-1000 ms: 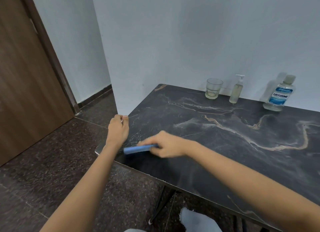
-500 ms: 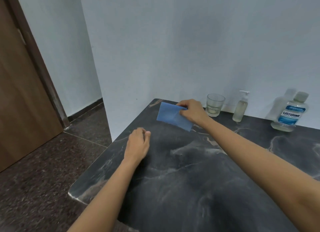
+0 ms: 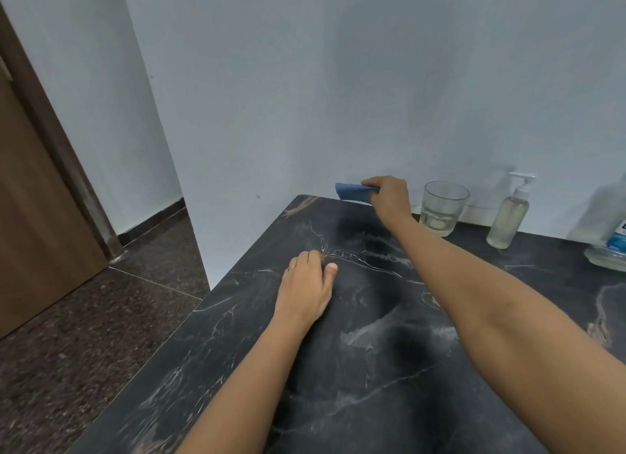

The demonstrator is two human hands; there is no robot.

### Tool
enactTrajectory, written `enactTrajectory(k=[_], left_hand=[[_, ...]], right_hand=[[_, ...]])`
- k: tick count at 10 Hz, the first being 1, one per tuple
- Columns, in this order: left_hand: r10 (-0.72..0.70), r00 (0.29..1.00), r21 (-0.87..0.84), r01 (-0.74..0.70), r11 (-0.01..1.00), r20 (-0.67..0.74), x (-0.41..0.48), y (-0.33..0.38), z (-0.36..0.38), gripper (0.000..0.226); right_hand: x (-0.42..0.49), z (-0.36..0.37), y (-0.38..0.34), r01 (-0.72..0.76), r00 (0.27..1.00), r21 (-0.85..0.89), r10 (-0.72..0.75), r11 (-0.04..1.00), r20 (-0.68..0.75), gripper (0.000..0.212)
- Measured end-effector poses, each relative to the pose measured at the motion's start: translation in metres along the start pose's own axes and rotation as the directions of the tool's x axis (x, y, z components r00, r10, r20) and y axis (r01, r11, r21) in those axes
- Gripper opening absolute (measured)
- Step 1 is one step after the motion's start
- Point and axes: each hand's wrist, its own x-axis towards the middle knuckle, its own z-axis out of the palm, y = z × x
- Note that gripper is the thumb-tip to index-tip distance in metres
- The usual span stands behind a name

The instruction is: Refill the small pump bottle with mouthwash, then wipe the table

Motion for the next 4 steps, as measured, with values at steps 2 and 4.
enactTrajectory(k=[2, 4], left_hand=[[0.003, 1.0, 0.006, -0.003, 1.0, -0.026, -0.002, 0.0, 0.002, 0.029], [-0.001, 1.0, 0.05, 0.002, 0.999, -0.022, -0.004, 0.005, -0.003, 0.031]], right_hand=[[-0.014, 0.025, 0.025, -0.009, 0.977, -0.109, 0.032, 0.994, 0.21, 0.038], [-0.024, 0.006, 0.027, 0.183, 0.842, -0.308, 0.012, 0.934, 0.539, 0.062]])
